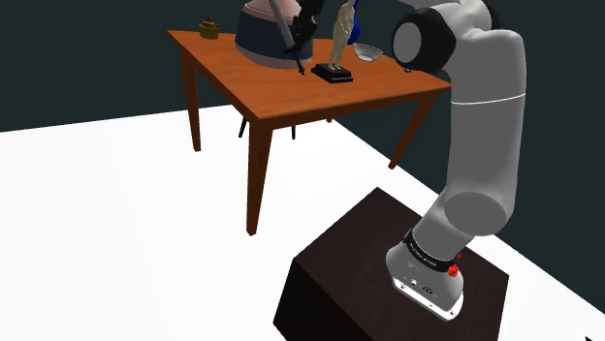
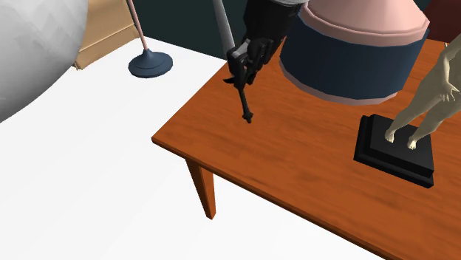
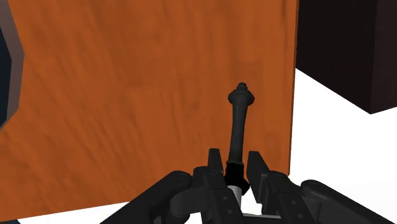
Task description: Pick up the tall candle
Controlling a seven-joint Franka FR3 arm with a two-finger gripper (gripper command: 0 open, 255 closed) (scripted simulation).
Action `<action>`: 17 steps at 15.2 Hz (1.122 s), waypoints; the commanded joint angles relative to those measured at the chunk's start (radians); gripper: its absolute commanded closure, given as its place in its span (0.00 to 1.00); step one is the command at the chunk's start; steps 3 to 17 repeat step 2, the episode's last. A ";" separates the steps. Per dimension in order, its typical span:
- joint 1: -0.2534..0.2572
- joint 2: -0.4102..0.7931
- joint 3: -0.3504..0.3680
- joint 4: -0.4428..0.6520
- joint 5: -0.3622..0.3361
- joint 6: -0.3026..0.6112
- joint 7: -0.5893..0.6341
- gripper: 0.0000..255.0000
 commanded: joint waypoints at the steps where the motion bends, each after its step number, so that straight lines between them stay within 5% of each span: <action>1: -0.009 0.011 0.002 0.036 0.005 -0.024 0.007 1.00; 17: -0.009 0.011 0.002 0.036 0.005 -0.024 0.007 1.00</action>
